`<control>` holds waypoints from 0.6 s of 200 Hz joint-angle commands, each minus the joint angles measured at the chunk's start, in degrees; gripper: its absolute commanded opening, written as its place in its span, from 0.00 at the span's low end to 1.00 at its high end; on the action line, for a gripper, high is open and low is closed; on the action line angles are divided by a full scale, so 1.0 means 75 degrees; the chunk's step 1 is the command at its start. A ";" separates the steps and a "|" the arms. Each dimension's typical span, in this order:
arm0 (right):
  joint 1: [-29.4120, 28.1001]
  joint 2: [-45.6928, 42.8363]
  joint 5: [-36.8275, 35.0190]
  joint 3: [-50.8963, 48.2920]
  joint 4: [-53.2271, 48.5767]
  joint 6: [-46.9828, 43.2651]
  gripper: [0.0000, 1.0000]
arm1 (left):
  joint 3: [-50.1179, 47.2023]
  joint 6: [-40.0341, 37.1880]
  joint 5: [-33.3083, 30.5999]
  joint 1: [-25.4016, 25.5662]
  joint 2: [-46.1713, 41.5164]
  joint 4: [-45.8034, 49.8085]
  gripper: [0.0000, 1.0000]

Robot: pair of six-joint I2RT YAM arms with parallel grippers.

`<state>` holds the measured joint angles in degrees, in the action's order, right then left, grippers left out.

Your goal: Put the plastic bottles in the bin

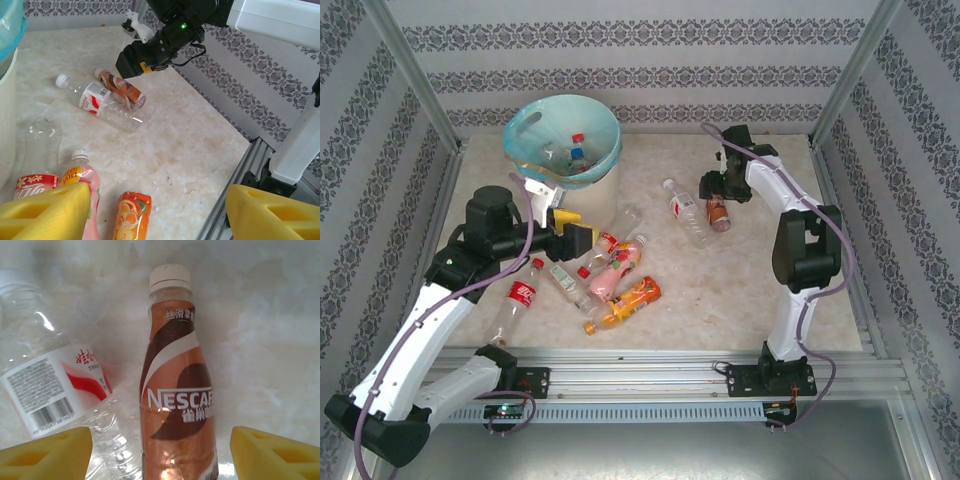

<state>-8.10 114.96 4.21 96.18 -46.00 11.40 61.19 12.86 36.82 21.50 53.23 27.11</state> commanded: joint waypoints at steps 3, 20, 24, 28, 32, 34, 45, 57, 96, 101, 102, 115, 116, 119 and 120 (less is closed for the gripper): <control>0.0025 0.0332 0.0056 0.0335 -0.0514 -0.0238 0.70 | 0.0082 0.0113 -0.0422 0.0095 0.0001 -0.0347 0.73; 0.0037 0.0432 -0.0088 0.0297 -0.0583 -0.0282 0.70 | 0.0104 0.0079 -0.0538 0.0099 -0.0006 -0.0290 0.73; 0.0037 0.0434 -0.0114 0.0271 -0.0599 -0.0295 0.70 | 0.0103 0.0068 -0.0556 0.0099 -0.0008 -0.0281 0.73; 0.0037 0.0434 -0.0129 0.0245 -0.0603 -0.0308 0.70 | 0.0111 0.0059 -0.0559 0.0099 -0.0003 -0.0276 0.73; 0.0037 0.0434 -0.0144 0.0224 -0.0602 -0.0318 0.70 | 0.0105 0.0050 -0.0572 0.0099 -0.0005 -0.0281 0.73; 0.0038 0.0434 -0.0162 0.0194 -0.0605 -0.0324 0.70 | 0.0113 0.0053 -0.0573 0.0105 -0.0007 -0.0277 0.73; 0.0038 0.0434 -0.0218 0.0107 -0.0590 -0.0345 0.70 | 0.0094 0.0054 -0.0609 0.0102 -0.0007 -0.0287 0.73; 0.0039 0.0443 -0.0203 0.0020 -0.0586 -0.0354 0.70 | 0.0074 0.0072 -0.0629 0.0099 0.0026 -0.0321 0.73; 0.0048 0.0579 -0.0228 -0.0133 -0.0631 -0.0415 0.64 | 0.0034 0.0183 -0.0673 0.0111 0.0128 -0.0404 0.73; 0.0048 0.0605 -0.0231 -0.0123 -0.0642 -0.0426 0.63 | 0.0040 0.0187 -0.0666 0.0105 0.0135 -0.0404 0.73; 0.0054 0.0607 -0.0232 -0.0122 -0.0653 -0.0422 0.63 | 0.0042 0.0191 -0.0667 0.0102 0.0140 -0.0404 0.73; 0.0069 0.0661 -0.0284 -0.0104 -0.0664 -0.0430 0.63 | 0.0035 0.0183 -0.0692 0.0117 0.0122 -0.0409 0.73; 0.0070 0.0659 -0.0294 -0.0101 -0.0664 -0.0424 0.63 | 0.0040 0.0183 -0.0691 0.0114 0.0122 -0.0406 0.73; 0.0078 0.0667 -0.0311 -0.0098 -0.0670 -0.0423 0.63 | 0.0041 0.0183 -0.0699 0.0115 0.0121 -0.0399 0.73; 0.0075 0.0674 -0.0319 -0.0092 -0.0673 -0.0421 0.63 | 0.0043 0.0183 -0.0701 0.0113 0.0121 -0.0396 0.73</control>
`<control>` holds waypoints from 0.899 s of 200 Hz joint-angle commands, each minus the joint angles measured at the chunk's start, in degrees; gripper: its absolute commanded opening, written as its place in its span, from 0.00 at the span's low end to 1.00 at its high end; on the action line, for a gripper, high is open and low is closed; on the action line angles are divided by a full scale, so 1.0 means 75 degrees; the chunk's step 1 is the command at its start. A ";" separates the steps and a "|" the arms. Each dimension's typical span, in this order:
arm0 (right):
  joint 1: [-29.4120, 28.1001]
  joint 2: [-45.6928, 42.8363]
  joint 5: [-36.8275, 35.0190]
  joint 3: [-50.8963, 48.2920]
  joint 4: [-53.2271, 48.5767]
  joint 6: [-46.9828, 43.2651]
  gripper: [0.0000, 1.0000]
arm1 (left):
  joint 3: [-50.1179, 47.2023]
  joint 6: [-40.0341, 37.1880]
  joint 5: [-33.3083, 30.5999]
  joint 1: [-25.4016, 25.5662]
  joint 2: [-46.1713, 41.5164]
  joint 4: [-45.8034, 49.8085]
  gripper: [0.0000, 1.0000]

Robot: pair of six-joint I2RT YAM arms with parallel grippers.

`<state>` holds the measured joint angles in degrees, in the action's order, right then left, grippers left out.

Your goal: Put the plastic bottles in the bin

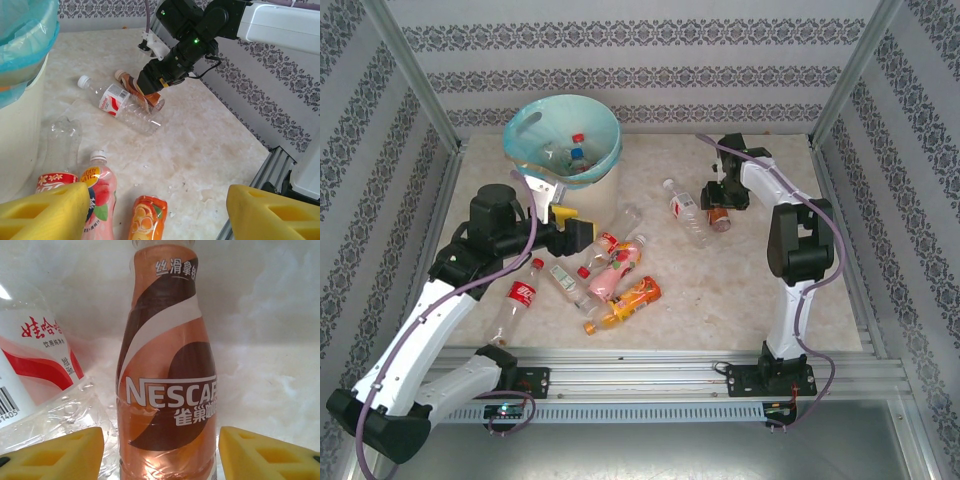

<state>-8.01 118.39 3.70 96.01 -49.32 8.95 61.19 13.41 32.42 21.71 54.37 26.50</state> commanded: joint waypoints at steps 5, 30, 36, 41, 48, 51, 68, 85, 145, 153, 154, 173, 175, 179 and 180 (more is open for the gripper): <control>0.0066 0.0245 -0.0265 -0.0054 -0.0239 -0.0100 0.63 | 0.0035 0.0111 -0.0135 0.0087 -0.0051 -0.0311 0.73; 0.0073 0.0399 -0.0353 0.0011 -0.0342 -0.0132 0.63 | 0.0028 0.0093 -0.0237 0.0081 -0.0106 -0.0224 0.73; 0.0073 0.0441 -0.0353 0.0030 -0.0361 -0.0147 0.63 | 0.0019 0.0098 -0.0257 0.0082 -0.0125 -0.0209 0.73; 0.0072 0.0465 -0.0343 0.0027 -0.0353 -0.0148 0.62 | 0.0004 0.0093 -0.0267 0.0081 -0.0135 -0.0196 0.73; 0.0078 0.0503 -0.0288 0.0036 -0.0359 -0.0165 0.60 | -0.0005 0.0083 -0.0285 0.0081 -0.0147 -0.0185 0.74; 0.0079 0.0520 -0.0279 0.0042 -0.0361 -0.0162 0.59 | -0.0004 0.0075 -0.0297 0.0081 -0.0153 -0.0182 0.74; 0.0084 0.0591 -0.0229 0.0054 -0.0398 -0.0163 0.58 | -0.0021 0.0080 -0.0313 0.0090 -0.0127 -0.0170 0.74; 0.0084 0.0598 -0.0237 0.0034 -0.0391 -0.0153 0.59 | -0.0003 0.0095 -0.0339 0.0084 -0.0113 -0.0203 0.74; 0.0103 0.0558 -0.0272 -0.0129 -0.0359 -0.0195 0.65 | 0.0010 0.0099 -0.0351 0.0080 -0.0040 -0.0241 0.74; 0.0118 0.0537 -0.0233 -0.0166 -0.0332 -0.0193 0.65 | 0.0002 0.0099 -0.0354 0.0081 -0.0032 -0.0246 0.74; 0.0112 0.0532 -0.0229 -0.0167 -0.0329 -0.0195 0.65 | 0.0000 0.0099 -0.0358 0.0081 -0.0031 -0.0243 0.74; 0.0119 0.0536 -0.0161 -0.0171 -0.0329 -0.0197 0.68 | -0.0026 0.0110 -0.0384 0.0084 -0.0055 -0.0235 0.74; 0.0122 0.0538 -0.0159 -0.0175 -0.0333 -0.0200 0.68 | -0.0020 0.0110 -0.0380 0.0082 -0.0063 -0.0239 0.74; 0.0119 0.0542 -0.0154 -0.0174 -0.0338 -0.0202 0.68 | -0.0025 0.0111 -0.0390 0.0081 -0.0065 -0.0240 0.74; 0.0119 0.0541 -0.0154 -0.0171 -0.0332 -0.0205 0.68 | -0.0020 0.0105 -0.0394 0.0081 -0.0066 -0.0241 0.74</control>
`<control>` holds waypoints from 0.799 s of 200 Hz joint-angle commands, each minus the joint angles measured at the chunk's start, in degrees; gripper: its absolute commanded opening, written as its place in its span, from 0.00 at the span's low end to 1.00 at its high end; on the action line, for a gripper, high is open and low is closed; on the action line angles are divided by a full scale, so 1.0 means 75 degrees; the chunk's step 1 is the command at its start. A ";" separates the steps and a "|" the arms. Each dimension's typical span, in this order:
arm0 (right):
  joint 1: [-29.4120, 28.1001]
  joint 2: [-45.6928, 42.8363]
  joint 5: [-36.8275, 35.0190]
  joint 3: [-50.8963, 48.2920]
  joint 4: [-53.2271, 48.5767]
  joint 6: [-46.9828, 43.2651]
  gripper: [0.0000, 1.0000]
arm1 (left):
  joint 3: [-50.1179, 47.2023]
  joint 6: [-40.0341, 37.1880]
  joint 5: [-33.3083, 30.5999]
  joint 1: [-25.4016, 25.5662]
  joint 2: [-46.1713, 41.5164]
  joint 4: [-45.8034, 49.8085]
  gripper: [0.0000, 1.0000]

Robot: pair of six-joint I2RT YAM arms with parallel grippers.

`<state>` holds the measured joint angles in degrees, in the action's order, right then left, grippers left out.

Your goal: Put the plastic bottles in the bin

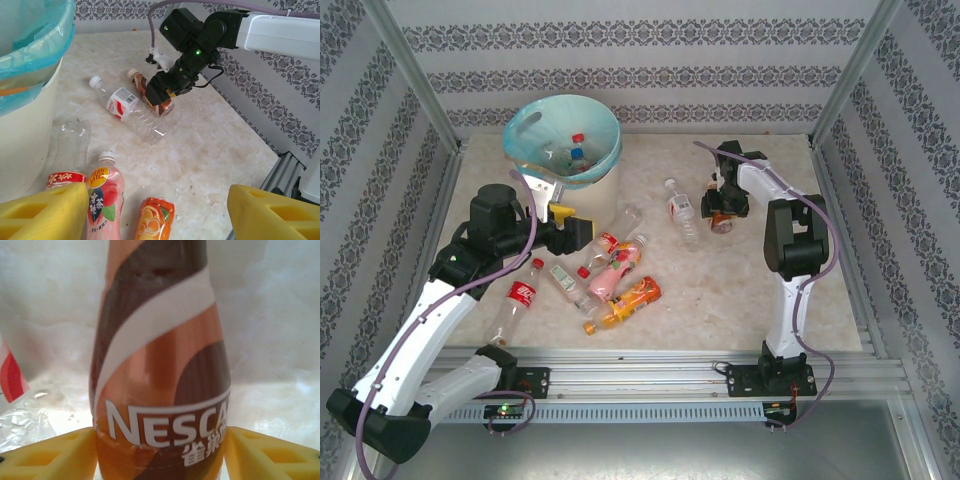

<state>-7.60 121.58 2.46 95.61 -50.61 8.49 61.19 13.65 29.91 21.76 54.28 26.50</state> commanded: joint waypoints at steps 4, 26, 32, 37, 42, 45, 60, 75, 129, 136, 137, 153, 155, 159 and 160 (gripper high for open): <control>0.0066 0.0130 0.0002 -0.0105 -0.0157 -0.0144 0.68 | -0.0019 0.0066 -0.0061 0.0075 -0.0044 -0.0235 0.74; 0.0081 0.0184 -0.0024 -0.0057 -0.0213 -0.0140 0.68 | -0.0009 0.0067 -0.0081 0.0077 -0.0043 -0.0217 0.74; 0.0087 0.0171 -0.0022 -0.0057 -0.0210 -0.0143 0.68 | -0.0012 0.0065 -0.0068 0.0075 -0.0054 -0.0217 0.74; 0.0096 0.0144 -0.0007 -0.0067 -0.0191 -0.0148 0.67 | 0.0006 0.0061 -0.0063 0.0075 -0.0054 -0.0208 0.74; 0.0108 0.0117 0.0000 -0.0089 -0.0176 -0.0149 0.66 | 0.0012 0.0071 -0.0071 0.0076 -0.0048 -0.0206 0.74; 0.0104 0.0094 0.0000 -0.0101 -0.0172 -0.0154 0.66 | 0.0020 0.0067 -0.0069 0.0075 -0.0052 -0.0205 0.74; 0.0114 0.0010 -0.0006 -0.0155 -0.0130 -0.0147 0.66 | 0.0035 0.0066 -0.0065 0.0076 -0.0052 -0.0205 0.74; 0.0128 0.0068 0.0044 -0.0171 -0.0159 -0.0168 0.69 | 0.0018 0.0044 -0.0103 0.0082 -0.0062 -0.0238 0.74; 0.0132 0.0150 0.0056 -0.0203 -0.0122 -0.0218 0.68 | -0.0025 0.0133 -0.0118 0.0075 -0.0040 -0.0300 0.74; 0.0133 0.0120 0.0079 -0.0231 -0.0075 -0.0195 0.67 | -0.0020 0.0137 -0.0109 0.0076 -0.0044 -0.0282 0.74; 0.0128 0.0117 0.0086 -0.0232 -0.0068 -0.0195 0.67 | -0.0023 0.0137 -0.0115 0.0075 -0.0049 -0.0279 0.74; 0.0134 0.0168 0.0140 -0.0201 -0.0084 -0.0215 0.67 | -0.0037 0.0125 -0.0172 0.0076 -0.0070 -0.0273 0.74; 0.0146 0.0180 0.0141 -0.0190 -0.0104 -0.0220 0.67 | -0.0037 0.0125 -0.0187 0.0070 -0.0070 -0.0272 0.74; 0.0148 0.0189 0.0142 -0.0166 -0.0128 -0.0238 0.66 | -0.0046 0.0119 -0.0188 0.0075 -0.0066 -0.0276 0.74; 0.0152 0.0192 0.0147 -0.0164 -0.0135 -0.0234 0.66 | -0.0048 0.0122 -0.0196 0.0069 -0.0072 -0.0276 0.74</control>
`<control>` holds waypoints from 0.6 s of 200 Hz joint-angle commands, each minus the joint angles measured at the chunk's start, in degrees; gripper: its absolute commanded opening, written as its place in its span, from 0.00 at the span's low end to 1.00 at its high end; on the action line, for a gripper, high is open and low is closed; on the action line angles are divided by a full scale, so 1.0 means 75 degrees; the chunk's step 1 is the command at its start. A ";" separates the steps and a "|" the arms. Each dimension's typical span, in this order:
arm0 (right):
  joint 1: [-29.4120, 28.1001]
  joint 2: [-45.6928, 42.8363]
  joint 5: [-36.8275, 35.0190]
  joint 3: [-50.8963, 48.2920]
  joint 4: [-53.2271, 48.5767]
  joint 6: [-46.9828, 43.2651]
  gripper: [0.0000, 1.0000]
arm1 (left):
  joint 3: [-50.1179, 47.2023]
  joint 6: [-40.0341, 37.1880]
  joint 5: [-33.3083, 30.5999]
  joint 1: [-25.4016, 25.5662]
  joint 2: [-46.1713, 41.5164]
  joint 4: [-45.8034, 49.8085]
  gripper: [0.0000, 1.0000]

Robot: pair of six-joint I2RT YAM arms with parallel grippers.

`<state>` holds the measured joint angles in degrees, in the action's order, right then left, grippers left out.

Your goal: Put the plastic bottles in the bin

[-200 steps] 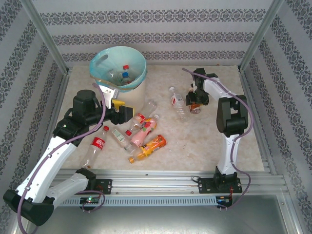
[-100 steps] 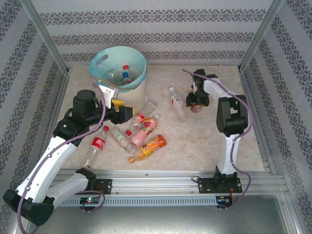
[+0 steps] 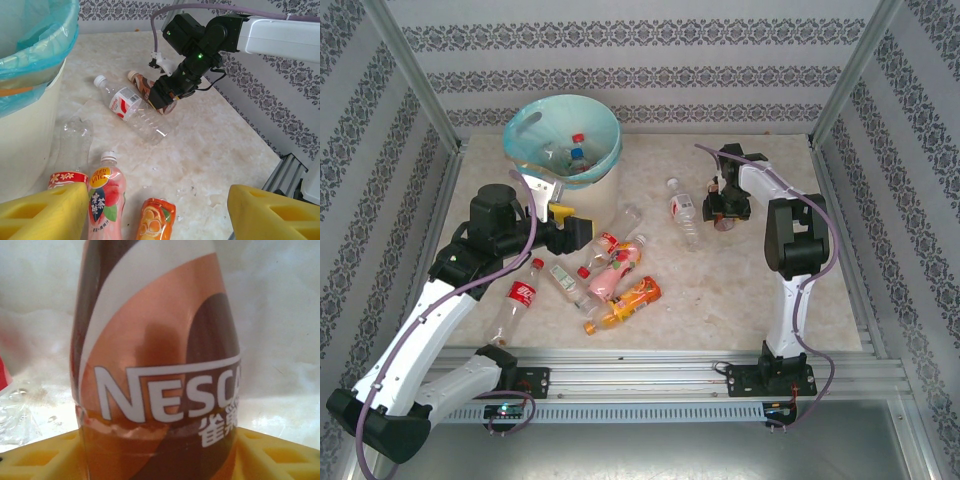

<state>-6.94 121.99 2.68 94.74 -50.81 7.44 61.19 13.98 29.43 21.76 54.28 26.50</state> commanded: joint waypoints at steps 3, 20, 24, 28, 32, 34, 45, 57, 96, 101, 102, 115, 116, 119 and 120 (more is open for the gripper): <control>0.0069 0.0150 0.0120 -0.0037 -0.0121 -0.0101 0.65 | -0.0042 0.0080 -0.0132 0.0075 -0.0064 -0.0270 0.74; 0.0070 0.0029 0.0117 -0.0097 -0.0122 -0.0134 0.60 | -0.0003 0.0098 -0.0140 0.0081 -0.0050 -0.0271 0.74; 0.0071 -0.0020 0.0122 -0.0125 -0.0113 -0.0126 0.59 | 0.0012 0.0102 -0.0142 0.0079 -0.0052 -0.0256 0.74; 0.0074 -0.0090 0.0123 -0.0164 -0.0098 -0.0132 0.59 | 0.0035 0.0103 -0.0141 0.0081 -0.0043 -0.0263 0.74; 0.0072 -0.0171 0.0112 -0.0201 -0.0076 -0.0133 0.58 | 0.0043 0.0102 -0.0138 0.0076 -0.0049 -0.0264 0.74; 0.0073 -0.0201 0.0112 -0.0222 -0.0077 -0.0136 0.58 | 0.0053 0.0110 -0.0139 0.0078 -0.0053 -0.0264 0.74; 0.0075 -0.0460 0.0103 -0.0338 -0.0059 -0.0136 0.57 | 0.0087 0.0134 -0.0139 0.0076 -0.0059 -0.0282 0.74; 0.0082 -0.0791 0.0049 -0.0470 -0.0057 -0.0149 0.57 | 0.0128 0.0190 -0.0156 0.0077 -0.0054 -0.0326 0.74; 0.0078 -0.2277 0.0002 -0.1176 -0.0001 -0.0024 0.57 | 0.0254 0.0685 -0.0424 0.0083 -0.0062 -0.0633 0.74; 0.0073 -0.2505 0.0017 -0.1285 0.0019 0.0008 0.56 | 0.0276 0.0766 -0.0484 0.0076 -0.0059 -0.0686 0.74; 0.0072 -0.2554 0.0024 -0.1310 0.0010 0.0006 0.56 | 0.0277 0.0809 -0.0493 0.0076 -0.0059 -0.0692 0.74; 0.0058 -0.3158 0.0081 -0.1535 -0.0056 0.0091 0.56 | 0.0357 0.0982 -0.0631 0.0078 -0.0023 -0.0819 0.75; 0.0052 -0.3208 0.0091 -0.1558 -0.0057 0.0100 0.56 | 0.0371 0.0995 -0.0631 0.0077 -0.0021 -0.0823 0.75; 0.0041 -0.3357 0.0130 -0.1597 -0.0080 0.0104 0.56 | 0.0397 0.1041 -0.0656 0.0076 -0.0012 -0.0836 0.75; 0.0038 -0.3401 0.0138 -0.1618 -0.0086 0.0112 0.56 | 0.0414 0.1054 -0.0661 0.0075 -0.0004 -0.0843 0.75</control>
<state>-6.85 104.73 2.90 85.10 -50.39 7.27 61.43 17.76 26.85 21.76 54.28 24.58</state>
